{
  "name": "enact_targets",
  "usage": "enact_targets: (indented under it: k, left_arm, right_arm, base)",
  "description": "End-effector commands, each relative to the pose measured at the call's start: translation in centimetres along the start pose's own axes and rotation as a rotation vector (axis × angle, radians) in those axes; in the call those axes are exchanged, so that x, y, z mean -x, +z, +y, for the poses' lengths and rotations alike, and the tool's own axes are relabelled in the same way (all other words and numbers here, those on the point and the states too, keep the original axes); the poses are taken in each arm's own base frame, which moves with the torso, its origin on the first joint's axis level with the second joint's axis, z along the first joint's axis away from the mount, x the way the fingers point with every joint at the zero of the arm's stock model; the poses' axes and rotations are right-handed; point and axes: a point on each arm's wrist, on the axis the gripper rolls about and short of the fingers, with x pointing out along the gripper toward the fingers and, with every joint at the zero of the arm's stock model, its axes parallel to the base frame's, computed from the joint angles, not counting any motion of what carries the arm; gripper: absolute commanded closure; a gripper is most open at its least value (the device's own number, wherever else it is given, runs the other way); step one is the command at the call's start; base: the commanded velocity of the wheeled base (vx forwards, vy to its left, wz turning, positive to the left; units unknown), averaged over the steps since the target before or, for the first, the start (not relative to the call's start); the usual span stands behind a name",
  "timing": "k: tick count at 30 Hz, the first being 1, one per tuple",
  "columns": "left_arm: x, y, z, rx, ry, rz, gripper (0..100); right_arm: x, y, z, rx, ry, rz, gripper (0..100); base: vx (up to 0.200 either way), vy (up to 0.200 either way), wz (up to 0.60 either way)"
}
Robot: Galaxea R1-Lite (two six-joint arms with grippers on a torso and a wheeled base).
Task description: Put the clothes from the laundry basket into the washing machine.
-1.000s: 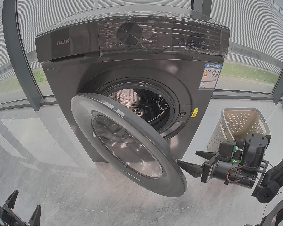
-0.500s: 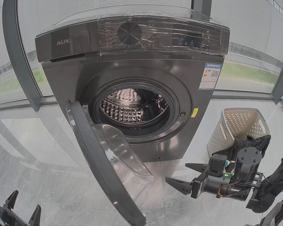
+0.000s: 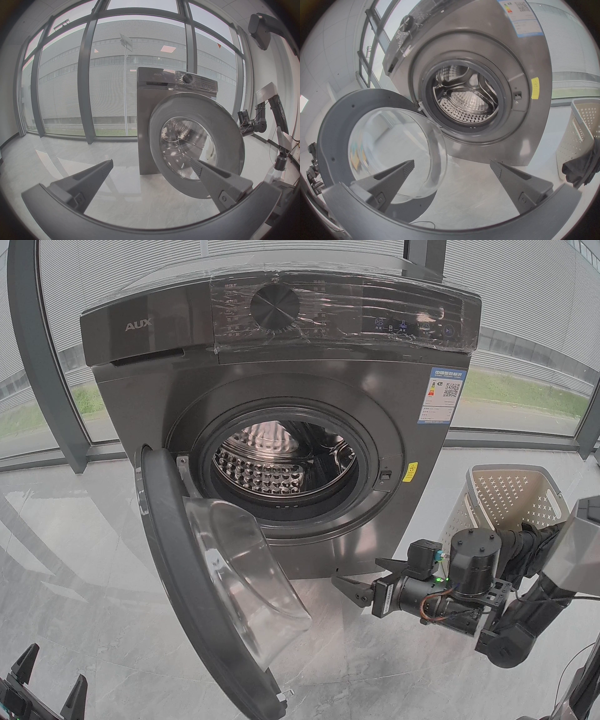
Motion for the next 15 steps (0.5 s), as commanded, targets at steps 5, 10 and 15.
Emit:
enact_targets:
  k: [5,10,15]
  left_arm:
    - [0.0,-0.5,0.0,0.001,0.002,0.000,0]
    - [0.0,-0.5,0.0,0.001,-0.001,0.000,0]
    - [0.0,-0.5,0.0,0.001,-0.001,0.000,0]
  right_arm:
    - [-4.6,-2.5,-1.4,-0.006,-0.023,0.055,0]
    - [-5.7,-4.2,-0.3,0.004,0.012,0.089,0]
    - [-6.3,-5.6,1.2,0.018,0.061,0.092,0]
  base:
    - [0.000,0.000,0.00]
    - [0.000,0.000,0.00]
    - [0.000,0.000,0.00]
